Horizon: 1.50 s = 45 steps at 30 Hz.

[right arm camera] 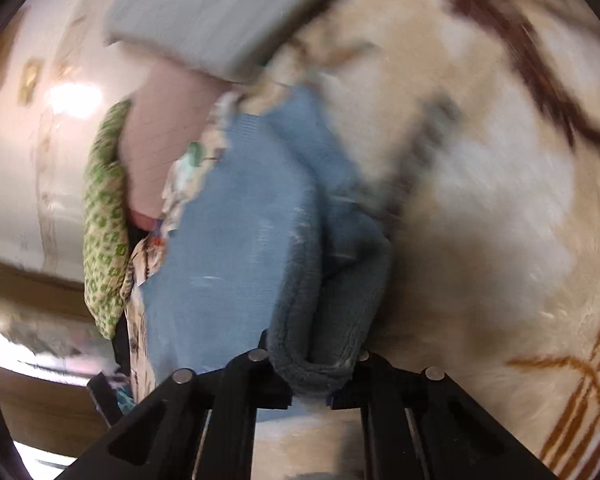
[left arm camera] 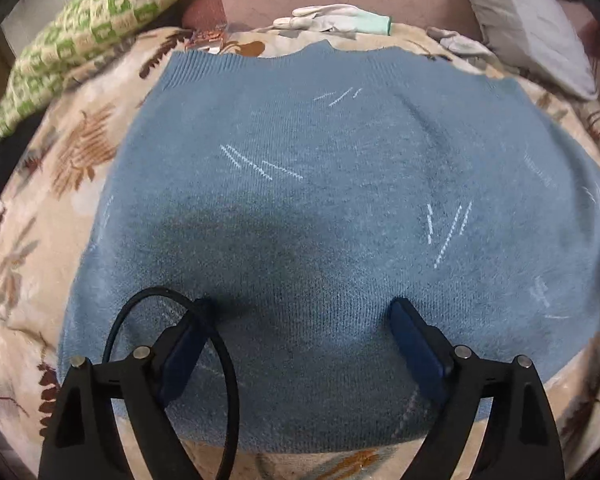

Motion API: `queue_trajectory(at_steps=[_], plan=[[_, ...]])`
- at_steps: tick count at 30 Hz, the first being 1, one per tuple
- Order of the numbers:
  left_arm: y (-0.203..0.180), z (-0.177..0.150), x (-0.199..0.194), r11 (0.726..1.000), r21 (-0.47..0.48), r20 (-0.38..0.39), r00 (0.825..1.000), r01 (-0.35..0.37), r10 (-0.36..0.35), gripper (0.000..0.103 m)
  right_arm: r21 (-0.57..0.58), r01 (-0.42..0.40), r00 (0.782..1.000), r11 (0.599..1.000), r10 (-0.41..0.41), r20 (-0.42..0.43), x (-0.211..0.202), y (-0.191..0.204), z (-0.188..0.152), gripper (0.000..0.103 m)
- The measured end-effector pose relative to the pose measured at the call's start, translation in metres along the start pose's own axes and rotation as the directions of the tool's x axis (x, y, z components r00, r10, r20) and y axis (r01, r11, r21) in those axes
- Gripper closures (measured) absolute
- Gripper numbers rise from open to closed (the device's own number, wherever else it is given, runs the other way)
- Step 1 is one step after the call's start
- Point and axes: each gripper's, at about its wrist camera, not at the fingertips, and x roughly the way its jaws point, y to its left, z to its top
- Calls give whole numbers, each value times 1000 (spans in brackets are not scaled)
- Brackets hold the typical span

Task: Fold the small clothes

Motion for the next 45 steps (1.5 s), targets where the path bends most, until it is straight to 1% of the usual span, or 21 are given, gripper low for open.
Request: queue_trajectory(at_steps=[3,5,8,11,13,16,20,21,22,24,25,28,32,34,36,37,38,40,42,44,45], plan=[[46,-4,-26,974,-153,55,985,170,-163,23,-122,-8,999,992,13,44,-12,67,4,93],[84,-12,-54,949,-233,143,973,213,-183,23,-214,-15,998,977,28,59,-12,119,3,93],[163,-37,-106,917,-339,283,953,208,-111,23,-341,-72,995,937,90,35,2,202,-13,93],[228,-69,-140,880,-438,343,939,185,-27,23,-458,-143,989,878,146,-29,28,278,-51,93],[275,-99,-155,839,-522,349,936,156,43,23,-528,-179,984,830,155,-89,55,317,-87,93],[317,-138,-162,794,-595,326,940,124,97,23,-570,-211,974,794,125,-187,102,340,-138,93],[342,-171,-154,768,-634,267,957,89,109,23,-584,-155,942,797,-60,-331,199,320,-202,87],[342,-175,-152,770,-631,259,961,92,98,23,-592,-133,943,795,-83,-323,211,313,-211,84],[337,-178,-152,775,-625,261,961,94,94,23,-588,-144,953,796,-47,-298,209,310,-214,82],[331,-176,-153,784,-613,270,959,99,90,23,-572,-180,957,800,7,-291,198,314,-214,53],[327,-172,-153,786,-608,281,957,114,79,23,-571,-203,949,795,16,-315,195,319,-214,26],[314,-153,-157,808,-567,322,946,160,39,23,-618,-218,946,756,9,-323,178,338,-215,24],[285,-123,-173,844,-493,381,924,214,-11,23,-559,-315,936,767,154,-317,131,330,-186,24],[264,-102,-177,861,-447,402,914,242,-48,23,-438,-352,922,827,226,-316,121,296,-157,23],[239,-80,-176,877,-402,409,908,264,-86,23,-275,-274,932,922,183,-314,137,243,-132,20],[222,-68,-174,886,-362,416,901,288,-123,23,-166,-212,924,963,143,-354,154,207,-126,23],[207,-58,-168,893,-326,411,897,311,-163,23,-110,-240,911,965,185,-367,157,189,-124,34],[175,-39,-140,921,-271,335,924,281,-183,23,-115,-292,901,949,232,-367,148,189,-120,34],[151,-28,-82,956,-268,161,984,117,-75,23,-143,-301,892,943,225,-392,140,200,-112,30],[141,-30,-26,969,-246,-22,999,34,-41,22,-168,-345,890,923,265,-371,126,210,-95,30],[143,-38,-8,963,-267,-27,998,46,-55,19,-178,-367,890,913,288,-353,119,215,-81,30]])
